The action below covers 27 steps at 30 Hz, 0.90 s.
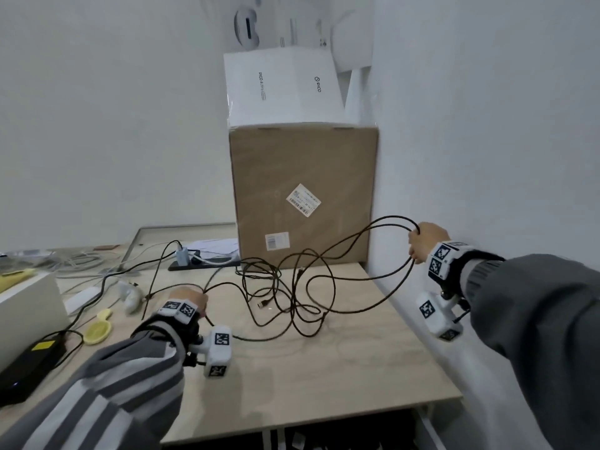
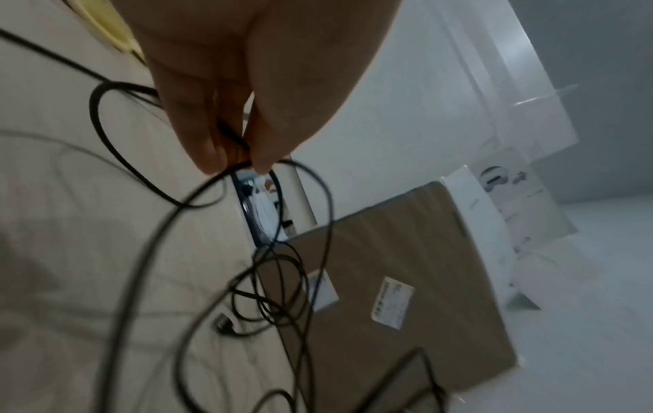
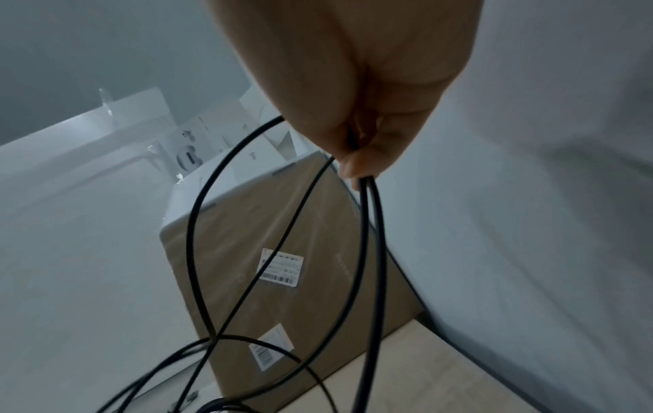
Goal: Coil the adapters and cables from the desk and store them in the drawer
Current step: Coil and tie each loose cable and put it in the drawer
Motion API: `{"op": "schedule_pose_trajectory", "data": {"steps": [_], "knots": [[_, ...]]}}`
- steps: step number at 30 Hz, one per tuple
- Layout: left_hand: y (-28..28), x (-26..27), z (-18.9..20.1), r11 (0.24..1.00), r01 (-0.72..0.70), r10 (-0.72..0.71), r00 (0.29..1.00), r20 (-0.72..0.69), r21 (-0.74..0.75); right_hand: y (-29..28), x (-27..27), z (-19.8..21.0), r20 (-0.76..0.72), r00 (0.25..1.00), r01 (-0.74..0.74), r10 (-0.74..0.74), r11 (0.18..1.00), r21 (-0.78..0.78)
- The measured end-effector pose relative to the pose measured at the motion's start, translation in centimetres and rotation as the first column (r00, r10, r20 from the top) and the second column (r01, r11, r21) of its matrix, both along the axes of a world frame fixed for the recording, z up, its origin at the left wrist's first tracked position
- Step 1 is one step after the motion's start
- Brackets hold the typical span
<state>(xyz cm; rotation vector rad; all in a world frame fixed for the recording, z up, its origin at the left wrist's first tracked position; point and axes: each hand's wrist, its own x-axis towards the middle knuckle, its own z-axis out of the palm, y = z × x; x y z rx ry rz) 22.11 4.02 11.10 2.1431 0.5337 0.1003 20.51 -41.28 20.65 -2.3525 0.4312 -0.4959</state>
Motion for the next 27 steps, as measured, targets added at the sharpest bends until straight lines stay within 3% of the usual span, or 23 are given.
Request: {"op": "schedule_pose_trajectory", "data": {"steps": [4,6,9,12,15,19,23,27], "knots": [[-5.6,-1.0,2.3,0.991,0.122,-0.119,0.991,0.058,-0.055,3.1,-3.2,1.8,0.153,0.982,-0.132,0.113,0.984,0.123],[-8.5,-2.1,4.2,0.978,0.191,-0.174,0.97,0.171,-0.086,4.0,-4.0,3.2,0.19,0.967,-0.185,0.173,0.981,0.05],[-12.8,-3.7,7.2,0.909,0.402,-0.417,0.869,0.267,0.112,4.9,-5.0,5.5,0.222,0.942,-0.248,0.253,0.967,-0.053],[-15.5,-3.5,8.8,0.796,0.564,-0.591,0.803,0.077,0.221,5.2,-5.6,7.5,0.255,0.921,-0.276,0.293,0.956,-0.1],[-16.8,-3.3,8.5,0.749,0.632,-0.623,0.774,-0.11,0.199,4.3,-6.1,8.9,0.308,0.915,-0.251,0.261,0.965,-0.074],[-17.7,-2.7,7.1,0.791,0.596,-0.598,0.801,-0.034,0.14,2.2,-6.3,9.4,0.299,0.927,-0.225,0.226,0.974,-0.036],[-16.7,-2.0,8.1,0.819,0.554,-0.556,0.83,-0.03,0.147,0.4,-5.8,9.3,0.239,0.958,-0.165,0.159,0.986,0.004],[-15.3,-1.0,13.8,0.897,0.436,-0.384,0.848,0.366,-0.07,0.1,-4.6,9.5,0.285,0.947,-0.205,0.148,0.961,0.184]]}}
